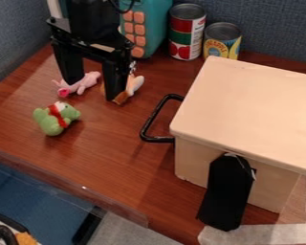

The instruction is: Capture the toy

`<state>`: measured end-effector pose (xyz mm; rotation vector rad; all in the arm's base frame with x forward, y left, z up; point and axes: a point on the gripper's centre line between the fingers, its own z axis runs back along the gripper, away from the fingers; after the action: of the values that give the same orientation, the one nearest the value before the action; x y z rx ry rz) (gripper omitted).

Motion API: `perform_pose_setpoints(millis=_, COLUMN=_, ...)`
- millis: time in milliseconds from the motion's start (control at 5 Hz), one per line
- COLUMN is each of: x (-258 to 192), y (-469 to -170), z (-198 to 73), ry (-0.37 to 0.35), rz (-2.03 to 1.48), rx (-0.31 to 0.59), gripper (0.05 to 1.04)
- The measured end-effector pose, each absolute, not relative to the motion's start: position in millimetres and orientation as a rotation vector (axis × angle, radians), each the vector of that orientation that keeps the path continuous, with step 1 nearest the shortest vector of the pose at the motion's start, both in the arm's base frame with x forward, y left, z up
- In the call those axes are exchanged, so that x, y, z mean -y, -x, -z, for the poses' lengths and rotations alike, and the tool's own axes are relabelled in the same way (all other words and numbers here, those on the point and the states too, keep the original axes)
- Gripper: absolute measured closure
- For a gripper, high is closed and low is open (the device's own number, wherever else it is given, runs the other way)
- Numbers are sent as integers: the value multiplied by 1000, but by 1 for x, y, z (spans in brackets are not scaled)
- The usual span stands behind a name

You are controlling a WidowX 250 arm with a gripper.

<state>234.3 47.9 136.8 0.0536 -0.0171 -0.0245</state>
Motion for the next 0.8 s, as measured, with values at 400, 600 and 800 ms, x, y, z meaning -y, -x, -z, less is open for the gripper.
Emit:
perform_pose_setpoints(millis=400, x=-75, y=-229, z=-132, ry=-76, rz=-34, rx=58, gripper=83)
perform_pose_setpoints(millis=600, x=-124, y=-230, z=-126, ry=-64, rz=-169, rx=103, gripper=83)
perform_pose_setpoints(millis=800, x=-149, y=-262, z=-100, ry=-48, rz=-202, rx=108, gripper=83)
